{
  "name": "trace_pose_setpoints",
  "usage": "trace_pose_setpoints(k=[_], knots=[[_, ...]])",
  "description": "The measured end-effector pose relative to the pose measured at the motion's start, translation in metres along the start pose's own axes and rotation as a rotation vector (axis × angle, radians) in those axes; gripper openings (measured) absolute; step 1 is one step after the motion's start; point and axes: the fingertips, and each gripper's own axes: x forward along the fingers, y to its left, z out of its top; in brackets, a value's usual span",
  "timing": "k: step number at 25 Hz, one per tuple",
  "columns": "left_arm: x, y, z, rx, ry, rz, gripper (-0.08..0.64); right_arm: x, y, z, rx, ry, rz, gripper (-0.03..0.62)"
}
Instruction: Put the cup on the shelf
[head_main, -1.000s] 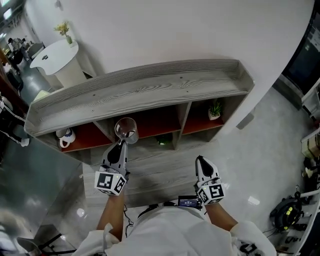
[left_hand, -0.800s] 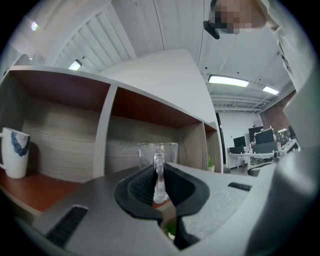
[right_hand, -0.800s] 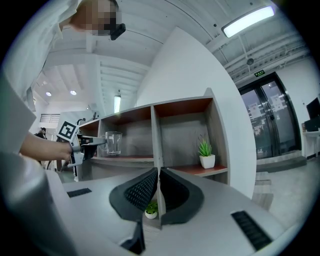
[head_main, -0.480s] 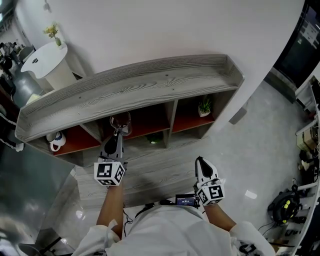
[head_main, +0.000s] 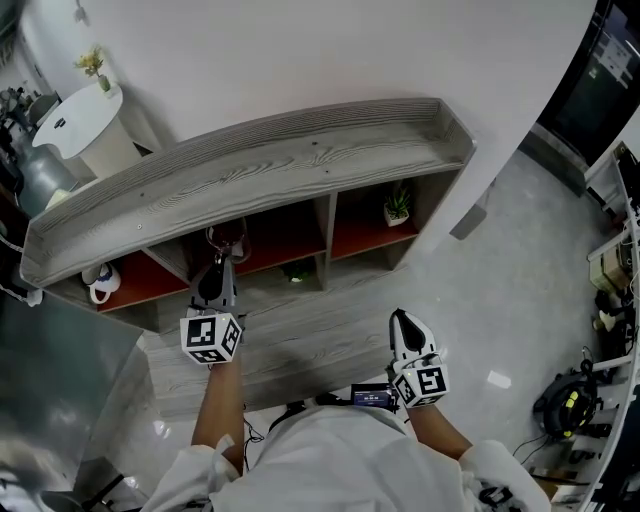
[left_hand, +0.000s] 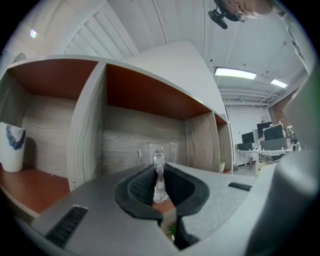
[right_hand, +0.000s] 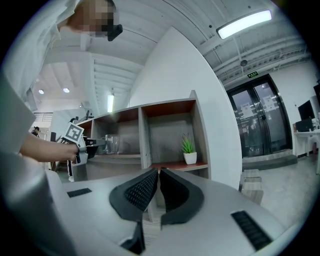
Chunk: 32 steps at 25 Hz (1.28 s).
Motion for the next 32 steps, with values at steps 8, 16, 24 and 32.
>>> trace_pose_setpoints(k=[8, 16, 24, 32], knots=[[0.002, -0.001, -0.006, -0.003, -0.008, 0.027, 0.031, -0.011, -0.01, -0.003, 0.002, 0.006, -0.011, 0.042], [-0.001, 0.0, -0.005, 0.014, -0.022, 0.071, 0.18, -0.017, -0.019, -0.007, 0.005, 0.009, 0.0, 0.041], [-0.041, -0.018, 0.012, 0.062, -0.046, 0.101, 0.161, -0.014, -0.018, -0.004, 0.008, 0.002, 0.062, 0.043], [-0.115, -0.048, -0.012, 0.011, -0.033, 0.158, 0.041, 0.001, -0.008, 0.003, -0.01, -0.017, 0.193, 0.041]])
